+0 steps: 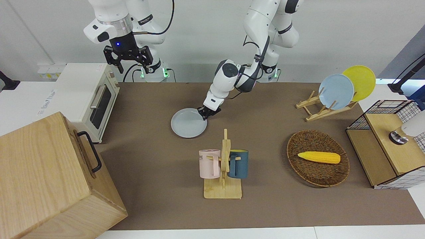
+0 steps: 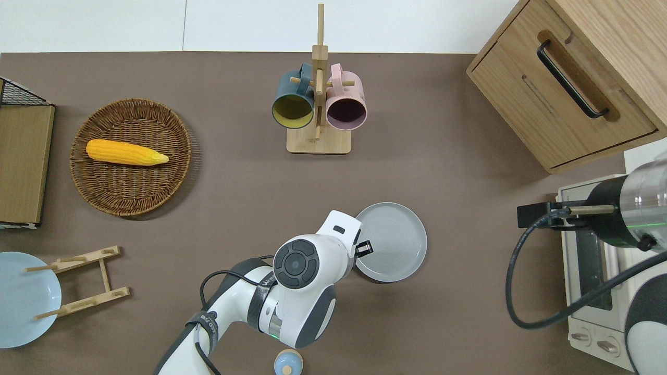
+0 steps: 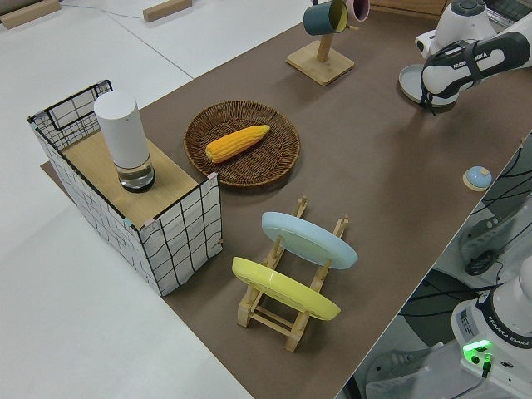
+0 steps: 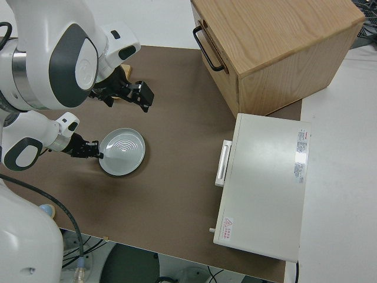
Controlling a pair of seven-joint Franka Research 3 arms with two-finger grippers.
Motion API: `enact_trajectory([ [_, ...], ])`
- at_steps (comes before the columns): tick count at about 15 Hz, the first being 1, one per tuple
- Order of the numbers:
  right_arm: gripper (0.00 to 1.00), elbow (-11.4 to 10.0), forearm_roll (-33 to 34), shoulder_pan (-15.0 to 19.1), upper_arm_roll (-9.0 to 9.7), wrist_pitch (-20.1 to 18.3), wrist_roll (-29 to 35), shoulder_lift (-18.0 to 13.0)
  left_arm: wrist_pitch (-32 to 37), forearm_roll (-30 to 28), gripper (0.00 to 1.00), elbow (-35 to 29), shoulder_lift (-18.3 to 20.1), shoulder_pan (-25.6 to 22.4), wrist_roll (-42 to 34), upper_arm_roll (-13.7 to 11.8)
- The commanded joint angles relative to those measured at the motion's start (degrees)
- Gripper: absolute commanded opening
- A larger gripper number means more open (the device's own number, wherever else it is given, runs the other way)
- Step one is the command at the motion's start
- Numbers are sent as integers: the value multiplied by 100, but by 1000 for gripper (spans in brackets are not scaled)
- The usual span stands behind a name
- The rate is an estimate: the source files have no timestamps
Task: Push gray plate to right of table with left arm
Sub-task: 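Push the gray plate with the left gripper away from the basket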
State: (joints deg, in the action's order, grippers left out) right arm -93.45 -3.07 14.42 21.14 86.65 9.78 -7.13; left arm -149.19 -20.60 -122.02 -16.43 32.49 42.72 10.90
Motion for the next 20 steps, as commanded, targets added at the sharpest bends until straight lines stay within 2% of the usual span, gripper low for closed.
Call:
enact_trajectory([
  [1,996,-156,-123,140,83,1,59,-157,-172,-102,99,170,-414,144,209,17],
  [3,996,-156,-123,140,83,-7,59,-157,-137,-102,418,170,-396,135,342,35],
  [4,996,-156,-123,140,83,1,59,-157,-85,-102,652,170,-370,83,342,35],
  [5,996,-156,-123,140,83,1,59,-157,72,-102,801,170,-291,30,342,35],
  [7,996,-156,-123,140,83,1,59,-157,467,-102,936,170,-46,-93,360,53],
  [8,996,-156,-123,140,83,1,59,-157,748,-102,968,170,121,-172,351,70],
  [11,996,-156,-123,140,83,1,59,-157,1715,-50,979,178,631,-497,254,53],
  [16,996,-156,-123,140,83,1,59,-157,2831,-14,987,275,1168,-936,-167,-210],
  [18,996,-156,-123,140,83,1,59,-157,3874,-6,989,686,1274,-1226,-674,-560],
  [19,996,-156,-123,140,83,1,59,-157,4323,20,989,914,1274,-1279,-999,-823],
  [20,996,-156,-123,140,83,1,59,-157,4693,334,991,1152,1274,-1289,-1316,-1113],
])
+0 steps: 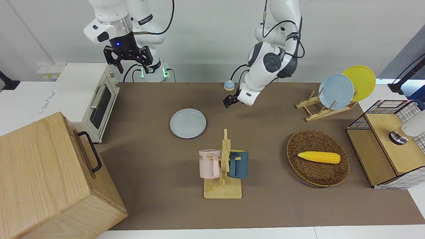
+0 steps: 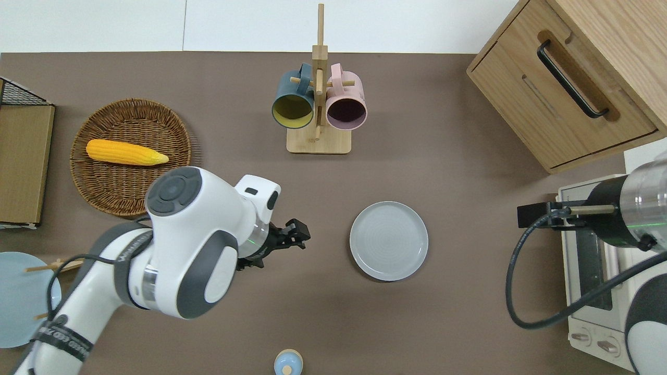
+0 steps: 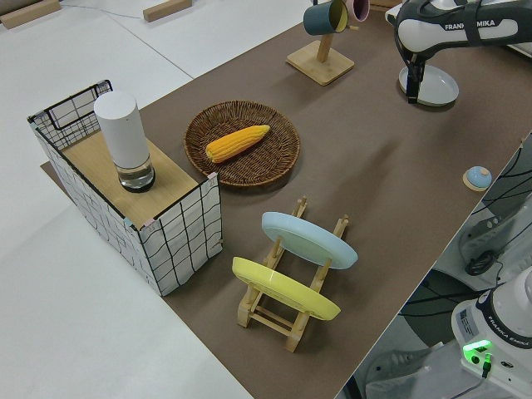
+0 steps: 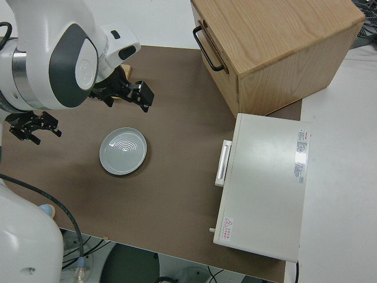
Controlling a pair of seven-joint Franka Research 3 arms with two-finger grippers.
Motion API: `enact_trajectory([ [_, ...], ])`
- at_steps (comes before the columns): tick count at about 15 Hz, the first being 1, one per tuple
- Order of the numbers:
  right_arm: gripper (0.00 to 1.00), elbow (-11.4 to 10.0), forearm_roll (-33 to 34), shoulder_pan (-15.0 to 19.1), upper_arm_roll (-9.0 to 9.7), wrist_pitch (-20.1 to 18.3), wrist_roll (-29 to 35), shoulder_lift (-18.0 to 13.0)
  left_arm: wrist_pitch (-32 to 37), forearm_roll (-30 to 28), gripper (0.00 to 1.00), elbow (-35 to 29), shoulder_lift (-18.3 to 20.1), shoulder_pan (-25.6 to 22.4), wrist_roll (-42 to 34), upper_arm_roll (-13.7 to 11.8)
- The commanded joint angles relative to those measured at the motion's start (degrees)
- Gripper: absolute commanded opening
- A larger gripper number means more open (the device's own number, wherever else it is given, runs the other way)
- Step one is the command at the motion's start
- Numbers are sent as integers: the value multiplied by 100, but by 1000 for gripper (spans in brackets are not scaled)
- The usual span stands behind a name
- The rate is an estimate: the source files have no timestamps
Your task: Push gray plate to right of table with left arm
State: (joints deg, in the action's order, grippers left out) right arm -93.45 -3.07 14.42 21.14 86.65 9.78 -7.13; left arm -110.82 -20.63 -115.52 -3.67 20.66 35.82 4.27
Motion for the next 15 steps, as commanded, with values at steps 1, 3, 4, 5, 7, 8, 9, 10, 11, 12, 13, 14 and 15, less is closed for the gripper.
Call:
enact_trajectory([
  [1,996,-156,-123,140,83,1,59,-157,1103,715,991,653,-11,-167,-881,-644],
  [3,996,-156,-123,140,83,1,59,-157,1193,1052,991,680,85,-334,-1233,-874],
  [4,996,-156,-123,140,83,1,59,-157,1229,1244,991,767,147,-465,-1418,-927],
  [5,996,-156,-123,140,83,1,59,-157,1386,1481,991,951,147,-632,-1602,-928],
  [7,996,-156,-123,140,83,1,59,-157,1746,1833,991,1495,148,-869,-1954,-928],
  [8,996,-156,-123,140,83,1,59,-157,1939,1948,991,1802,147,-993,-2017,-910],
  [9,996,-156,-123,140,83,1,59,-157,2019,1984,991,1936,156,-1063,-2043,-919],
  [10,996,-156,-123,140,83,1,59,-157,2090,1984,991,2068,165,-1108,-2061,-928],
  [11,994,-156,-123,140,83,1,59,-157,2169,2010,991,2260,191,-1160,-2061,-936],
  [12,996,-156,-123,140,83,1,59,-157,2169,2054,991,2358,200,-1170,-2061,-945],
  [13,996,-156,-123,140,83,1,59,-157,2239,2133,991,2507,209,-1239,-2061,-954],
  [14,996,-156,-123,140,83,1,59,-157,2327,2151,991,2613,209,-1266,-2061,-945],
  [15,996,-156,-123,140,83,1,59,-157,2432,2151,991,2701,209,-1275,-2061,-945],
])
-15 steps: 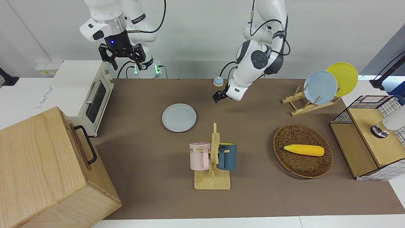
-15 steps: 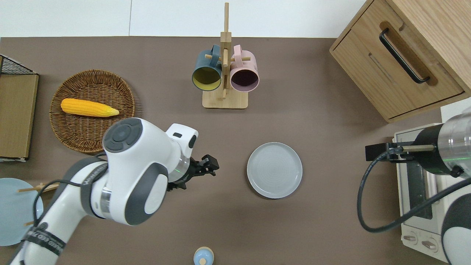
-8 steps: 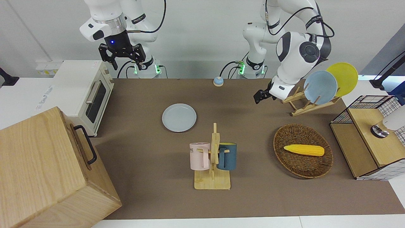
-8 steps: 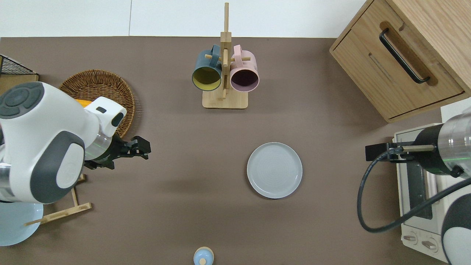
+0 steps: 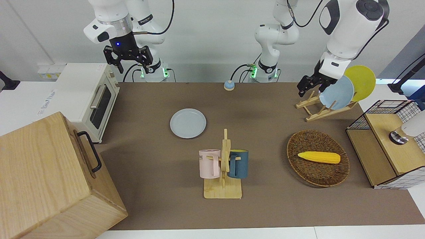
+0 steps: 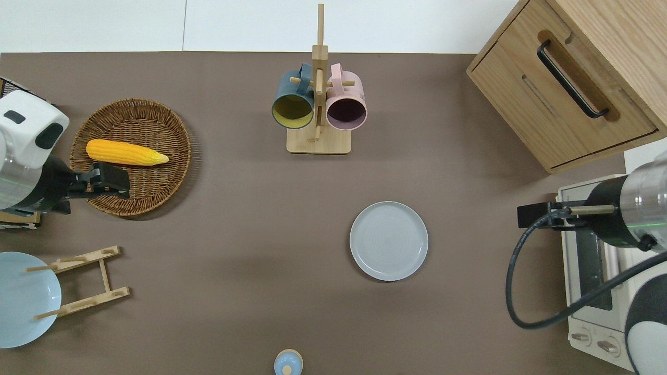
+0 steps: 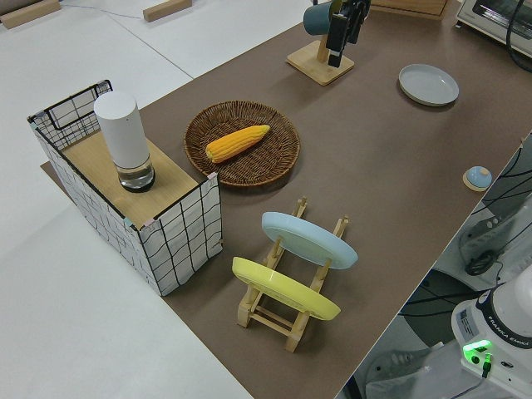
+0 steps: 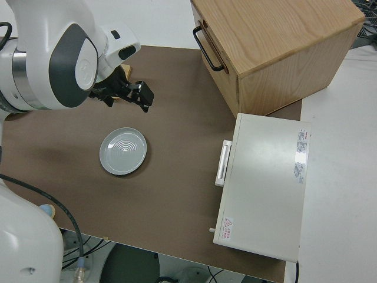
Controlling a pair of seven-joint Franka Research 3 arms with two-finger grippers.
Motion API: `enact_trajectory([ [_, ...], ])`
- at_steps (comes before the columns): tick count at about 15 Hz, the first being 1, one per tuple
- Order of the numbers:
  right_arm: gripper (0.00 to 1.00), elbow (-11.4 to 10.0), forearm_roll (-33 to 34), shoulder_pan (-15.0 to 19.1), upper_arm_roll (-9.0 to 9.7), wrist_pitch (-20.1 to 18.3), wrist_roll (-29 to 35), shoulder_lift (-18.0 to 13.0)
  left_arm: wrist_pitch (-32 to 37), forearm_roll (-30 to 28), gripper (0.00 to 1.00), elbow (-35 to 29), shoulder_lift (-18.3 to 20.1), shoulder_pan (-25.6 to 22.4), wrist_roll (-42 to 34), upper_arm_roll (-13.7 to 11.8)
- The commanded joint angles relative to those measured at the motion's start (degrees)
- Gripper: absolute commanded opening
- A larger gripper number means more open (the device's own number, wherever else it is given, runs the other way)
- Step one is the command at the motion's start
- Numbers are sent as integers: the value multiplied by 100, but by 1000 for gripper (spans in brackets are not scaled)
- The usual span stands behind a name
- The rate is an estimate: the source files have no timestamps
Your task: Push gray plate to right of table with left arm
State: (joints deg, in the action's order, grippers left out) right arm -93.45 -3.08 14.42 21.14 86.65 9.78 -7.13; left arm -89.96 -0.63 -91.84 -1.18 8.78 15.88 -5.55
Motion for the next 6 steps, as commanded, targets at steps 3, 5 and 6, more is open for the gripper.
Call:
enact_trajectory([
  [3,996,-156,-123,140,83,1,59,-157,514,133,991,526,-40,-87,-68,63],
  [5,996,-156,-123,140,83,1,59,-157,514,124,991,527,-40,-157,-68,72],
  [6,994,-156,-123,140,83,1,59,-157,514,133,991,527,-40,-210,-68,89],
])
